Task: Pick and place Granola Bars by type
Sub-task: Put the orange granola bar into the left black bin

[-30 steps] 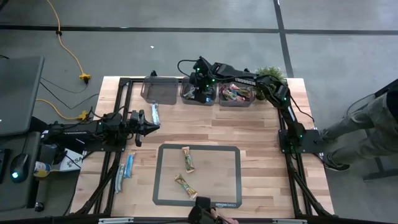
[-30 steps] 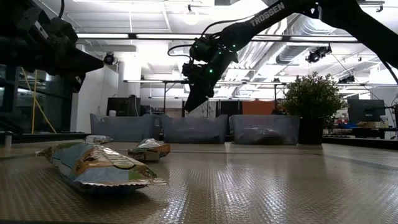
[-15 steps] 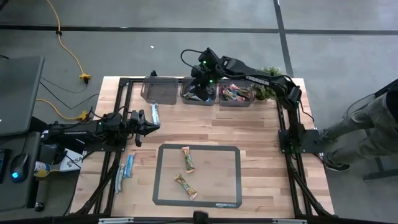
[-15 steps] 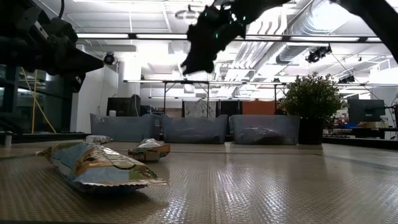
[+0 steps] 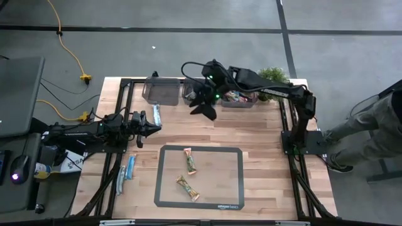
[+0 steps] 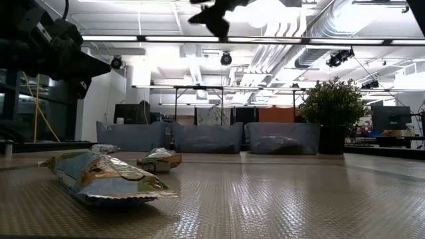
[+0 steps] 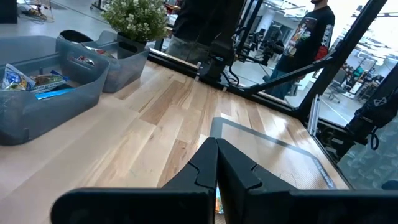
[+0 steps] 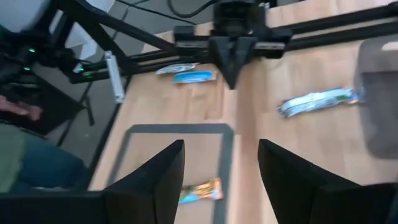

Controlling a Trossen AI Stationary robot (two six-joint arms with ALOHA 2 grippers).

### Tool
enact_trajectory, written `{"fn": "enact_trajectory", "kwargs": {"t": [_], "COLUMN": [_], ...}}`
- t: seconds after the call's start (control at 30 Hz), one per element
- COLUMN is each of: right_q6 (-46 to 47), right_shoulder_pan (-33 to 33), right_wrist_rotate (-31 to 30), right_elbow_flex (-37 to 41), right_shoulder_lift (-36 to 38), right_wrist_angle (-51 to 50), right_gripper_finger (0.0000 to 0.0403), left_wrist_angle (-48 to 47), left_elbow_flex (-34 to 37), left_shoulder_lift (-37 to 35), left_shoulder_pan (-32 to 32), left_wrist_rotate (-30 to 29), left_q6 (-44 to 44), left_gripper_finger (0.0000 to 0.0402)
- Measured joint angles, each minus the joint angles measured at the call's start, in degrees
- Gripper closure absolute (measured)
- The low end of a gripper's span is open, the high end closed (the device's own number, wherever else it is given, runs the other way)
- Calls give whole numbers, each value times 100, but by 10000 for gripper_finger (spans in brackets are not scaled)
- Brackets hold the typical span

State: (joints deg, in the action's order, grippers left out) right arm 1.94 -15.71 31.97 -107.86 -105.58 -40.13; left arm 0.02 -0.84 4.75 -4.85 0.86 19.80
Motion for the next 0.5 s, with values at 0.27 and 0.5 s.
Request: {"fn": "enact_trajectory", "kwargs": {"t": [0.27, 0.5], "right_q6": [419, 973], "right_shoulder_pan": [580, 1029], "right_wrist_rotate": [-892, -1602], "right_elbow_flex": [-6, -8], "right_shoulder_lift": [430, 706], "right_wrist_angle": [-429, -477], "right_gripper_finger": [214, 215], "left_wrist_angle": [0, 0], "left_elbow_flex": [1, 0], "left_shoulder_lift": [1, 2], "left_shoulder_pan": [-1, 1], "left_wrist_rotate": [0, 0], "left_q6": [0, 1], "left_gripper_finger": [401, 401]}}
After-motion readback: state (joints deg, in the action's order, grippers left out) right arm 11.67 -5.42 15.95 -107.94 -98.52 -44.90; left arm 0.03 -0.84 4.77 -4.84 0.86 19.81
